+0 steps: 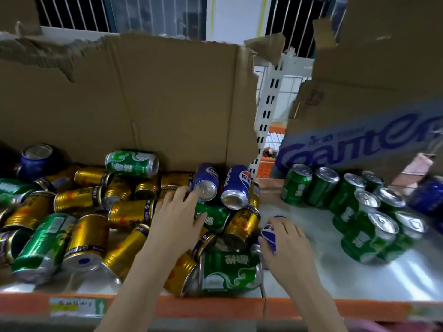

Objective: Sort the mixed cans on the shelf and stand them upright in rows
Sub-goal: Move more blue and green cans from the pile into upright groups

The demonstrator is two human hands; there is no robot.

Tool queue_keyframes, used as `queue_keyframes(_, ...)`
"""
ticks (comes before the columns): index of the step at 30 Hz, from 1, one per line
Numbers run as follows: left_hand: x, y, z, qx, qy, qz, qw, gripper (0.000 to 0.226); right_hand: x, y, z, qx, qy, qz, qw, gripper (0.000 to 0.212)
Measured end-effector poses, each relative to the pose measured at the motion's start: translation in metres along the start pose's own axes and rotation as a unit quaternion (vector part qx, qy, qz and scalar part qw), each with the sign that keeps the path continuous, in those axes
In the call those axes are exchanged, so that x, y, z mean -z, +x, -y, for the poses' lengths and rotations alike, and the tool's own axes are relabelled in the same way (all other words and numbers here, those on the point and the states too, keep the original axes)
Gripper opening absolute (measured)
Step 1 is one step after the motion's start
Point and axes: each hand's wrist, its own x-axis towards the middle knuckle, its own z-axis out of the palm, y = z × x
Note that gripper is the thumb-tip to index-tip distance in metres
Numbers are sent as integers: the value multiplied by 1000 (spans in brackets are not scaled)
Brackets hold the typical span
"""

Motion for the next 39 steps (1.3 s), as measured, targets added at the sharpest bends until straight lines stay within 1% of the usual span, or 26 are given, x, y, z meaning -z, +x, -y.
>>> queue_keyframes(3,3,40,-14,-36,26,-14,999,51,5,10,-8,-30,4,13,999,41)
queue_keyframes(6,-2,80,-22,-27,66,26,997,55,7,19,-11,-28,5,31,999,45)
queue_keyframes(8,-8,102,-25,13,75,69,995,59,7,24,-15,-24,0,55,998,48)
queue_keyframes(10,-15,118,-27,62,61,104,991,65,7,29,-19,-21,-4,73,997,49)
queue_keyframes(13,-25,135,-27,122,28,139,982,75,3,37,-23,-14,9,79,997,49)
queue_keyframes(16,-30,147,-28,181,-9,192,964,79,1,45,-25,4,5,74,997,48)
queue_keyframes(19,-30,151,-30,209,-38,200,956,76,3,53,-25,26,18,67,997,45)
queue_keyframes(24,-20,139,-30,223,-57,165,959,79,4,79,-19,57,17,62,996,49)
queue_keyframes(28,-7,114,-25,228,-105,101,963,79,8,109,2,121,9,48,991,50)
queue_keyframes(30,-3,95,-18,229,-139,62,961,81,6,124,18,153,-7,56,987,51)
queue_keyframes(32,1,73,-12,230,-165,13,959,82,1,141,30,136,-30,87,986,51)
queue_keyframes(36,4,32,-6,219,-217,-78,948,80,-6,171,48,58,-66,196,977,63)
queue_keyframes(39,2,9,-5,208,-258,-117,936,88,-14,182,62,20,-83,241,967,75)
